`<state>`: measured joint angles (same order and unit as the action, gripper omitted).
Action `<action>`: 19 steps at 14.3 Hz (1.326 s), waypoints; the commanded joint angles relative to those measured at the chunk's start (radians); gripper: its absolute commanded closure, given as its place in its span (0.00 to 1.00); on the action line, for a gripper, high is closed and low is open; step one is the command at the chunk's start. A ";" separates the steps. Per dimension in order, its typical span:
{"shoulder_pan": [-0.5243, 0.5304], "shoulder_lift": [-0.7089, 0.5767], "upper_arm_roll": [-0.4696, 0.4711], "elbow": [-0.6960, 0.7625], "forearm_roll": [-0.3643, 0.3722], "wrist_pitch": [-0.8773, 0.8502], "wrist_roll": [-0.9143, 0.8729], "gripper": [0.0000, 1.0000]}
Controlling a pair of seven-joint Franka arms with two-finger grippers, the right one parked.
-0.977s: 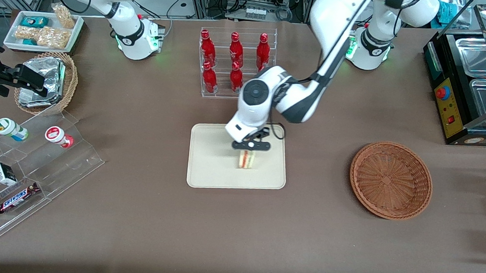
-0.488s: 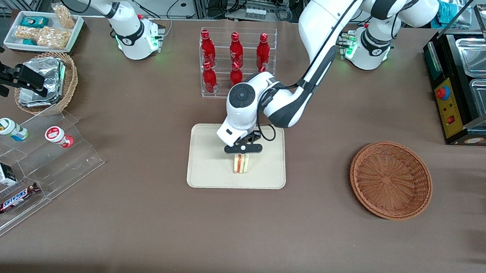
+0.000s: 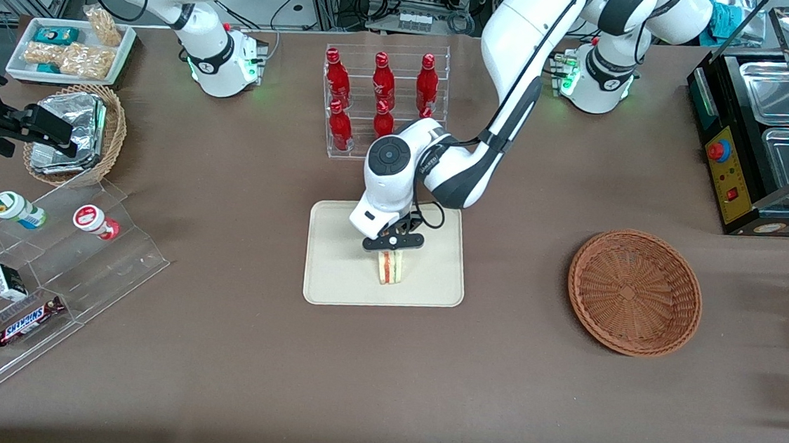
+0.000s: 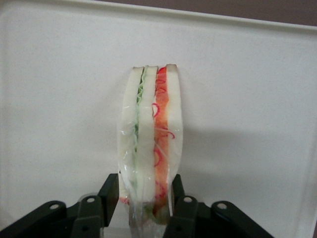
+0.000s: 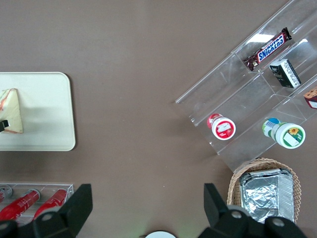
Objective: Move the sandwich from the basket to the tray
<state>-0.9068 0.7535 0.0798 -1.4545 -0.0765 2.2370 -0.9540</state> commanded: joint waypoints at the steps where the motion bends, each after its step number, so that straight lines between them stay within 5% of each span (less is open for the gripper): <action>1: -0.011 -0.077 0.020 0.011 0.029 -0.096 -0.020 0.00; 4: 0.032 -0.206 0.044 -0.006 0.018 -0.343 -0.044 0.00; 7: 0.127 -0.290 0.046 -0.091 0.029 -0.384 0.033 0.00; 12: 0.346 -0.541 0.046 -0.331 0.030 -0.413 0.416 0.00; 19: 0.609 -0.730 0.047 -0.305 0.052 -0.626 0.899 0.00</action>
<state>-0.3266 0.0802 0.1421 -1.7471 -0.0518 1.6322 -0.1223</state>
